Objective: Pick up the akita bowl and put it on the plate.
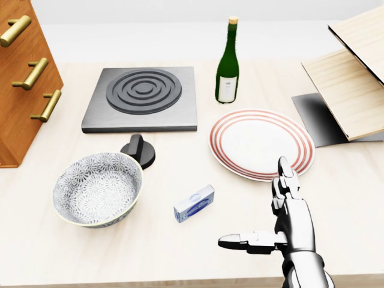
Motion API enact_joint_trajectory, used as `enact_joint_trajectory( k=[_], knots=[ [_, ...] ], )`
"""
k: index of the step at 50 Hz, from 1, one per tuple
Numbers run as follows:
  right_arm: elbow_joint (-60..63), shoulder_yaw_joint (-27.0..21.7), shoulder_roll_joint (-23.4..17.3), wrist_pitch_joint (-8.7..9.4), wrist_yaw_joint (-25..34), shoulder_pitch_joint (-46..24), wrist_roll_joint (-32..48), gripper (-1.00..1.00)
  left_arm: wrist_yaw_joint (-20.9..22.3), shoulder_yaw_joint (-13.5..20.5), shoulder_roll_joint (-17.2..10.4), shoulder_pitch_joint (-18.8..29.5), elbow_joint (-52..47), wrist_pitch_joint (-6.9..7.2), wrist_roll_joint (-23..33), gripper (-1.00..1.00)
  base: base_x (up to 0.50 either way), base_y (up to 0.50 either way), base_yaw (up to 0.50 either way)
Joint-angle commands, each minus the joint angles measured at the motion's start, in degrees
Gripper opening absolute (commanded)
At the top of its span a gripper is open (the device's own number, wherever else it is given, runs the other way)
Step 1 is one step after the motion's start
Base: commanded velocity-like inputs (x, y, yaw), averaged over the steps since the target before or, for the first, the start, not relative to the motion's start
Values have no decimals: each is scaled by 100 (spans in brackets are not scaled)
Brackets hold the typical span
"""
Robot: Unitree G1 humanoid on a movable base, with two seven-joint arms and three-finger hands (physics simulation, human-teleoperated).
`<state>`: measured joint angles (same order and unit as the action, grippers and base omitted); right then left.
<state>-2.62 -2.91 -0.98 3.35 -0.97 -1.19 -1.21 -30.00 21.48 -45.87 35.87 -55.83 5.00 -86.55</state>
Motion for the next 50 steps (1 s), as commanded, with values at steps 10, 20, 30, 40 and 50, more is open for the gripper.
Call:
enact_joint_trajectory(
  k=[10,20,30,40,50],
  knots=[
    [-70,36,-21,53,26,-24,8,100,0,25,117,-78,-8,0,89,100,50,0,0],
    [-37,42,-15,118,24,2,37,100,0,21,17,-32,-12,0,-73,100,50,0,0],
    [-132,22,-15,77,-1,-27,38,100,0,37,44,-56,-5,0,-23,100,50,0,0],
    [-113,-23,-20,165,-43,-53,-10,100,0,23,-20,2,16,0,-128,100,40,0,0],
    [-250,19,-31,149,-38,-77,112,100,0,23,2,-31,4,0,-70,100,0,0,0]
  ],
)
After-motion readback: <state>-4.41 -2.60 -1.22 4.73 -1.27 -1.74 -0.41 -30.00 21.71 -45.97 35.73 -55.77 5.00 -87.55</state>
